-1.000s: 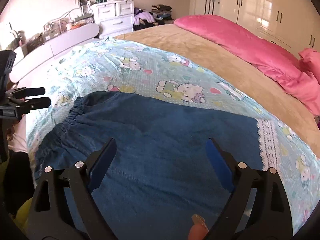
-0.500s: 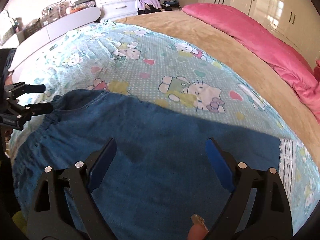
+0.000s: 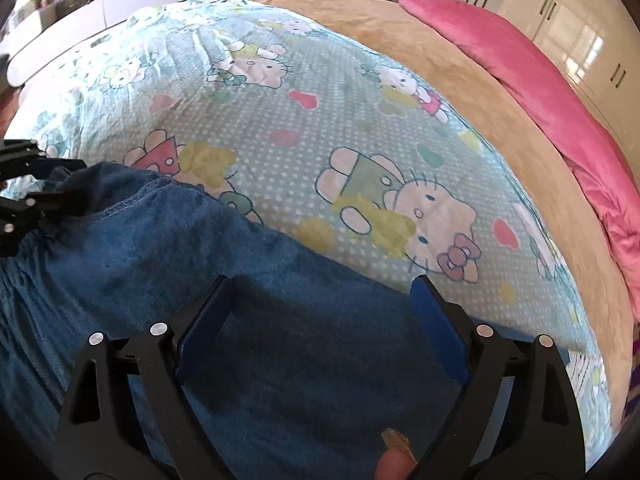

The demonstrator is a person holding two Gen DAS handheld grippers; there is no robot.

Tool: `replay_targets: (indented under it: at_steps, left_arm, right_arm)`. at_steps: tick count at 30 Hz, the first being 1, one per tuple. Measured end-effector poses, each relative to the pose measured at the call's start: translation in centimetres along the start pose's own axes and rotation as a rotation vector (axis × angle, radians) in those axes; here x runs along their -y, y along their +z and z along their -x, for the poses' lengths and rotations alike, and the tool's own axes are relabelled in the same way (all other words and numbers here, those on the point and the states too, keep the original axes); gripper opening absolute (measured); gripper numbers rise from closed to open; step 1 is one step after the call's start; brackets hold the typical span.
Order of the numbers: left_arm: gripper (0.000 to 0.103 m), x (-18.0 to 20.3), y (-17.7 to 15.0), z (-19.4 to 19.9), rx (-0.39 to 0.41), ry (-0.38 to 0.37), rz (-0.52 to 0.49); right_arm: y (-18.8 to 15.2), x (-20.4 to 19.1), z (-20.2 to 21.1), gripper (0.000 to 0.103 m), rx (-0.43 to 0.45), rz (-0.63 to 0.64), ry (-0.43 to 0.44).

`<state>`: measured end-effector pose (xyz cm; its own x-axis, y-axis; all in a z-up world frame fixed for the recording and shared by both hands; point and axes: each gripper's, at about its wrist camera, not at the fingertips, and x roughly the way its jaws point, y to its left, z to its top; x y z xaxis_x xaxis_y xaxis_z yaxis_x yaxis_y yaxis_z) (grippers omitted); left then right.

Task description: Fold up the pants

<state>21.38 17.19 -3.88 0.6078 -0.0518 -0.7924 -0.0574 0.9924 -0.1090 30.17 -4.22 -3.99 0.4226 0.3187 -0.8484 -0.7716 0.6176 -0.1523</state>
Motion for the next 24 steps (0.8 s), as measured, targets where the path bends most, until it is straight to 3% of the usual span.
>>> replay_targets:
  at_steps: [5,10,13,14,15,18,24]
  left_arm:
    - [0.032,0.7,-0.3,2.9,0.076,-0.043,-0.009]
    - [0.032,1.7,-0.7,5.0,0.129,-0.064,-0.037]
    - [0.03,2.1,-1.1,5.6,0.134,-0.074,-0.043]
    - [0.03,2.2,-1.2,5.7,0.134,-0.075,-0.043]
    - [0.03,2.1,-1.3,5.8,0.134,-0.076,-0.042]
    - [0.03,1.6,-1.6,6.1,0.133,-0.073,-0.023]
    - [0.03,0.8,-2.1,6.8,0.127,-0.101,0.01]
  right_arm:
    - [0.6,-0.6,0.1,0.083,-0.005,0.049,-0.005]
    - [1.3,-2.3,-0.2,0.074,-0.028,0.156,-0.019]
    - [1.5,-3.3,-0.3,0.043,-0.043,0.191,0.034]
    - [1.4,-3.7,-0.1,0.024,-0.046,0.197,0.056]
    - [1.3,-4.2,0.2,0.012,-0.04,0.206,0.062]
    - [0.5,-4.8,1.7,0.006,-0.004,0.189,0.041]
    - [-1.5,-4.6,6.9,0.005,0.09,0.084,0.035]
